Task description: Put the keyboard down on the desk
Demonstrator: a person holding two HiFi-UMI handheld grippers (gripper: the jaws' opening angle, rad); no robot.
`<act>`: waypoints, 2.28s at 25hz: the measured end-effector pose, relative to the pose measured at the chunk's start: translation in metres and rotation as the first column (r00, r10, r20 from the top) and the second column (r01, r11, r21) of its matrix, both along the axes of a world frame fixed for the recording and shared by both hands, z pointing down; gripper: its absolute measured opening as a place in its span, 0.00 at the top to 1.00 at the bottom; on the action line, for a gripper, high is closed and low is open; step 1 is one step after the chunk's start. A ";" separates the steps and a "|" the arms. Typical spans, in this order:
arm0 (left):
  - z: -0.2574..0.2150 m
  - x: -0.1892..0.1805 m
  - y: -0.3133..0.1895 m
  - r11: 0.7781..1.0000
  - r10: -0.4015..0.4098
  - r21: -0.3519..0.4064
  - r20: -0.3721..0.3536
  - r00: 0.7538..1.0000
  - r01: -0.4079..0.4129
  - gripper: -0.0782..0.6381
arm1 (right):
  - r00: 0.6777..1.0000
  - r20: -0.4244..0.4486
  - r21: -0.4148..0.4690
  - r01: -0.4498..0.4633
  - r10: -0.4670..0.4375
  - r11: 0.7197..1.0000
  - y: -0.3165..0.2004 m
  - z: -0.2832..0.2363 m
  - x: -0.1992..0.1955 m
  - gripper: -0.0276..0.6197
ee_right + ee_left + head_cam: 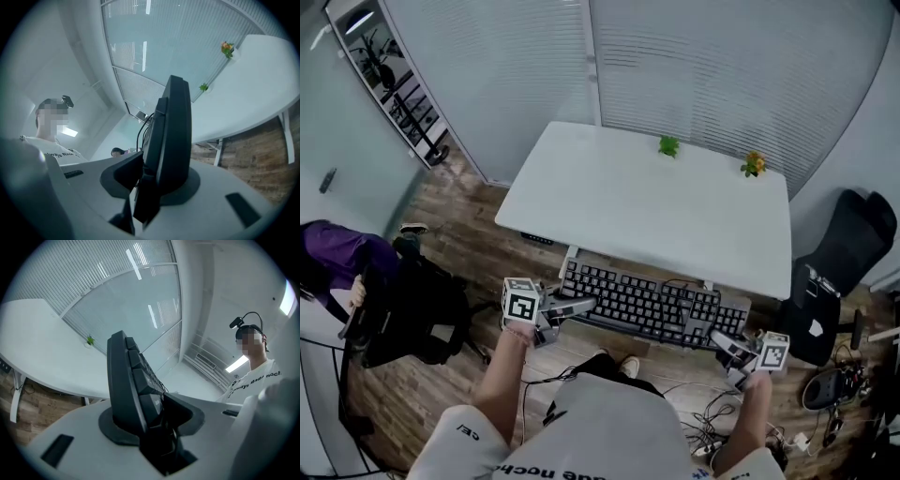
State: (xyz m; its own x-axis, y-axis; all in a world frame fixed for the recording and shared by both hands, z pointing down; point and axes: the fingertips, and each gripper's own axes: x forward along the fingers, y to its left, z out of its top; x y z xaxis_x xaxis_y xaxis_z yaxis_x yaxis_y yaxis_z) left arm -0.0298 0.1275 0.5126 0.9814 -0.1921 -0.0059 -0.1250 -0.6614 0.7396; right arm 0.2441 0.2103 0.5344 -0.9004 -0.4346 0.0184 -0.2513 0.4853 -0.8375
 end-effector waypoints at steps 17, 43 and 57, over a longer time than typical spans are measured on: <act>0.013 0.010 -0.099 1.000 -0.006 -0.018 0.004 1.000 0.006 0.64 | 1.000 0.002 -0.026 0.010 -0.010 1.000 -0.100 0.005 0.007 0.78; 0.036 -0.005 -0.328 0.996 0.035 -0.088 0.003 0.999 -0.034 0.63 | 0.999 -0.004 -0.110 -0.054 0.054 0.992 -0.316 0.021 -0.012 0.78; 0.067 -0.005 -0.361 0.993 0.034 -0.112 0.077 0.996 -0.025 0.59 | 0.993 -0.062 -0.139 -0.103 0.095 0.985 -0.345 0.043 -0.013 0.74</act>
State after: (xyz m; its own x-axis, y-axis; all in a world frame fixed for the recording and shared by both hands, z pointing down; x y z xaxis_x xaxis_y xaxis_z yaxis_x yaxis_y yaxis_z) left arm -0.0352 -0.2336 0.5799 0.9831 -0.1586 0.0910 -0.1673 -0.5800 0.7972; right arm 0.2310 -0.1352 0.5777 -0.8487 -0.5113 0.1348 -0.3401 0.3326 -0.8796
